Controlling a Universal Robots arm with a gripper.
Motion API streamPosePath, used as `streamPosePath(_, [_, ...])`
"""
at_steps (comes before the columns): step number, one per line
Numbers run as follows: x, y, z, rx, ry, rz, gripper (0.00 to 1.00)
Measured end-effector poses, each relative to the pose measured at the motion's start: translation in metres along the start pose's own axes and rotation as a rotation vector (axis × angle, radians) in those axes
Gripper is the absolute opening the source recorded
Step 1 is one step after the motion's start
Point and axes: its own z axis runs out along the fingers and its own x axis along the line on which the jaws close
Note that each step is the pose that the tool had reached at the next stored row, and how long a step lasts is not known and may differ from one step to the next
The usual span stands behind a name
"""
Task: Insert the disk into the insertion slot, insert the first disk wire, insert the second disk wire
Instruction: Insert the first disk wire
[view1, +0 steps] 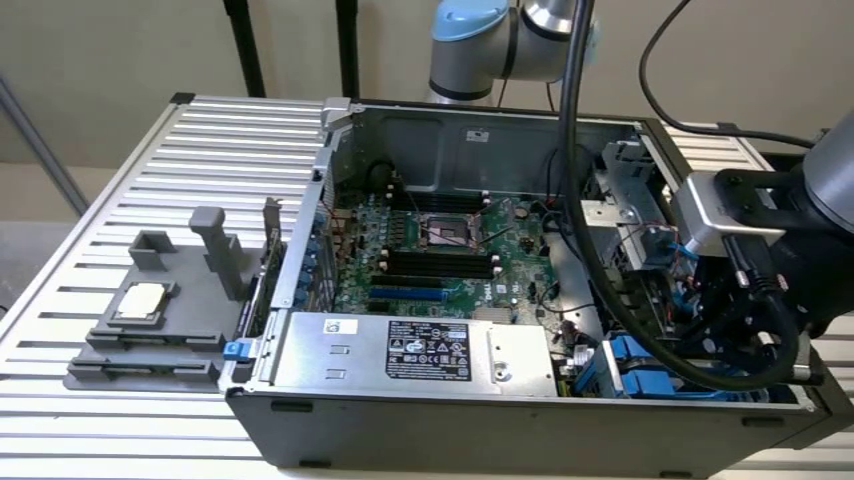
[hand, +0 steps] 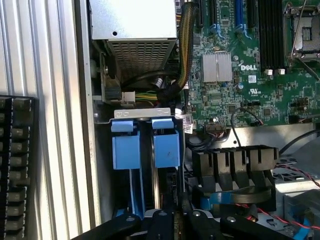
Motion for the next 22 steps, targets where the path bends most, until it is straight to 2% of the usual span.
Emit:
streamPosePath(3, [0.000,-0.0001,-0.0039,-0.0009,0.0010,0.002,0.18])
streamPosePath(4, [-0.001,-0.0002,-0.0073,-0.0020,0.0013,0.002,0.24])
streamPosePath(9, [-0.002,-0.0009,-0.0254,-0.0044,0.0015,0.004,0.24])
streamPosePath(12, [0.002,0.0008,-0.0343,-0.0045,0.0015,0.004,0.24])
streamPosePath(16, [0.008,0.0174,-0.0358,-0.0044,0.0016,0.004,0.24])
streamPosePath(21, [0.010,0.0400,-0.0368,-0.0042,0.0013,0.004,0.24])
streamPosePath(22, [0.010,0.0414,-0.0369,-0.0037,0.0015,0.003,0.24])
